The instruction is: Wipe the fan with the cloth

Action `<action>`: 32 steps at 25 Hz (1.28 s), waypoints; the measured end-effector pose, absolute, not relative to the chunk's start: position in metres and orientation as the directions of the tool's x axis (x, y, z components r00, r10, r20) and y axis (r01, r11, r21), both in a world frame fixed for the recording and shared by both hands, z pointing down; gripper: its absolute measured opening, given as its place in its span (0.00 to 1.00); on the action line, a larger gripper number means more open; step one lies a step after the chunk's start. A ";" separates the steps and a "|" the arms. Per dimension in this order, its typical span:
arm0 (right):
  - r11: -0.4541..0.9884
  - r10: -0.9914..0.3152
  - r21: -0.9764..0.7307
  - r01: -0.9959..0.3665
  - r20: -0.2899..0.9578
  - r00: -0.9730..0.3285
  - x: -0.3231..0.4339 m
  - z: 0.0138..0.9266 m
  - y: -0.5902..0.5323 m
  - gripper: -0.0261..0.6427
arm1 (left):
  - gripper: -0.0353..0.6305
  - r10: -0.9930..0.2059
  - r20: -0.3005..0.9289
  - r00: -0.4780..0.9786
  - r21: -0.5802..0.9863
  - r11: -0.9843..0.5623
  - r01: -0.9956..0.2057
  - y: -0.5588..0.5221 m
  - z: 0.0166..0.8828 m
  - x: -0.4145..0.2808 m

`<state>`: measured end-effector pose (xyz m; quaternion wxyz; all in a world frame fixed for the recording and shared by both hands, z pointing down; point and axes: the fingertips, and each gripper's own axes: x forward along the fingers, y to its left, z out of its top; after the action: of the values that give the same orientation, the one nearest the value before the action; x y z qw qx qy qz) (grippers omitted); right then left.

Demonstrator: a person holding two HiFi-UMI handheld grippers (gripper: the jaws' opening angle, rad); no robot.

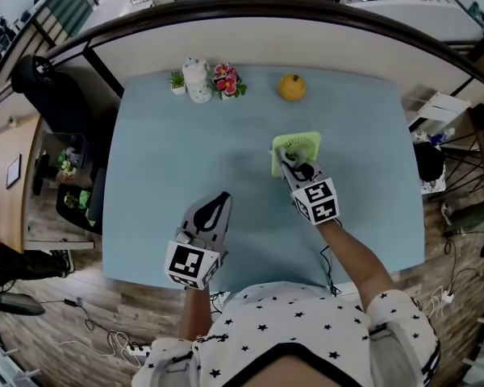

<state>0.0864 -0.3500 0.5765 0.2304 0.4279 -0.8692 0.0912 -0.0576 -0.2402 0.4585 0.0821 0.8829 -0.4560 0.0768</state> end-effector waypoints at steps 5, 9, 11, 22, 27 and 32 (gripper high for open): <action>0.549 -0.747 0.041 -0.835 0.471 -0.468 0.123 0.572 -0.357 0.13 | 0.10 -0.788 0.214 0.577 0.075 -0.576 -0.814 -0.239 0.459 -0.055; 0.471 -0.787 0.045 -0.881 0.471 -0.397 0.159 0.571 -0.363 0.13 | 0.10 -0.786 0.213 0.580 0.072 -0.579 -0.812 -0.239 0.459 -0.053; 0.426 -0.805 0.047 -0.903 0.475 -0.355 0.177 0.574 -0.366 0.13 | 0.10 -0.785 0.214 0.581 0.072 -0.581 -0.811 -0.239 0.459 -0.053; 0.359 -0.820 0.020 -0.933 0.485 -0.305 0.197 0.580 -0.367 0.13 | 0.10 -0.781 0.212 0.587 0.071 -0.587 -0.807 -0.237 0.457 -0.049; 0.416 -0.818 -0.013 -0.909 0.431 -0.380 0.167 0.560 -0.359 0.13 | 0.10 -0.783 0.217 0.583 0.075 -0.583 -0.809 -0.237 0.460 -0.052; 0.575 -0.740 0.018 -0.818 0.436 -0.512 0.102 0.565 -0.342 0.13 | 0.10 -0.775 0.215 0.593 0.076 -0.593 -0.802 -0.236 0.460 -0.047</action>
<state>0.1023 -0.3419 0.5646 0.2026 0.4508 -0.8641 0.0953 -0.0472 -0.2363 0.4596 0.0827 0.8888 -0.4437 0.0799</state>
